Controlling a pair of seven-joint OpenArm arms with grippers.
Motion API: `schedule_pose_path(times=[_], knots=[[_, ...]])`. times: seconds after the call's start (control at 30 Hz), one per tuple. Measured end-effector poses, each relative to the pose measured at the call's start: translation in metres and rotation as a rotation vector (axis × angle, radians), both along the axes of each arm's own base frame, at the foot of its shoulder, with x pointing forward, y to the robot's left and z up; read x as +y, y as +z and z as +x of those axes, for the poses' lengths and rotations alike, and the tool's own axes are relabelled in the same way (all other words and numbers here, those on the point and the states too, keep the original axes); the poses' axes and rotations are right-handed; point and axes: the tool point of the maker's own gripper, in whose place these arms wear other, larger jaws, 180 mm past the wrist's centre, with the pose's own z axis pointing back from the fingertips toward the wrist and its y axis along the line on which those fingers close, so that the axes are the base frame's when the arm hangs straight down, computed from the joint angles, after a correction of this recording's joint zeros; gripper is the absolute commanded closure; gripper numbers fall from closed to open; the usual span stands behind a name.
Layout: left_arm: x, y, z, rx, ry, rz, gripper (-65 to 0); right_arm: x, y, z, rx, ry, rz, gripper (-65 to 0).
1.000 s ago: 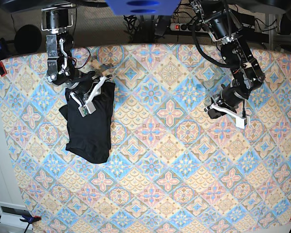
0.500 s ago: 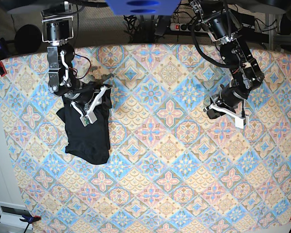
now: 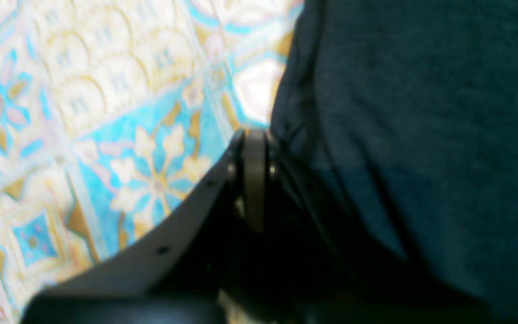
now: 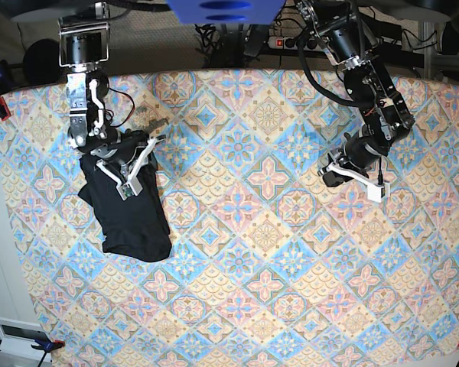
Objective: Layout the t-shirt on the table in an organized manner, then fold the t-shirt properly
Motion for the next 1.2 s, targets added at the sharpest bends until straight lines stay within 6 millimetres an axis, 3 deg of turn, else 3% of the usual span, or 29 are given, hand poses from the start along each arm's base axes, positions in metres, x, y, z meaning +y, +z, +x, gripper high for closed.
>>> schedule_pose_path(times=[0.1,0.33,0.47,0.63,0.8,0.93,1.1,1.2], knots=[[0.0,0.0,0.0,0.001,0.0,0.0,-0.2,0.004,0.018,-0.002,-0.048,0.016,-0.019,0.0],[0.004,0.015,-0.009,-0.036,-0.002,0.047,-0.2,0.035,0.06,-0.038,-0.144,0.109,-0.002,0.0],[0.007,0.008,-0.026,-0.007,-0.003,0.062,-0.2,0.04,0.066,-0.057,-0.154,0.115,0.009,0.0],[0.025,0.008,-0.068,0.031,-0.009,0.154,-0.2,-0.006,0.051,-0.094,-0.069,-0.053,0.031,0.0],[0.029,0.007,-0.11,0.076,-0.011,0.193,-0.2,-0.059,0.056,-0.13,0.0,-0.271,0.136,0.0],[0.052,-0.012,-0.157,0.206,0.039,0.226,-0.2,-0.1,0.066,-0.149,0.012,-0.394,0.132,0.0],[0.078,-0.02,-0.203,0.302,0.1,0.265,-0.2,-0.11,0.06,-0.174,0.065,-0.422,0.108,0.0],[0.089,-0.025,-0.239,0.39,0.117,0.288,-0.2,-0.118,0.045,-0.211,0.173,-0.419,0.03,0.0]])
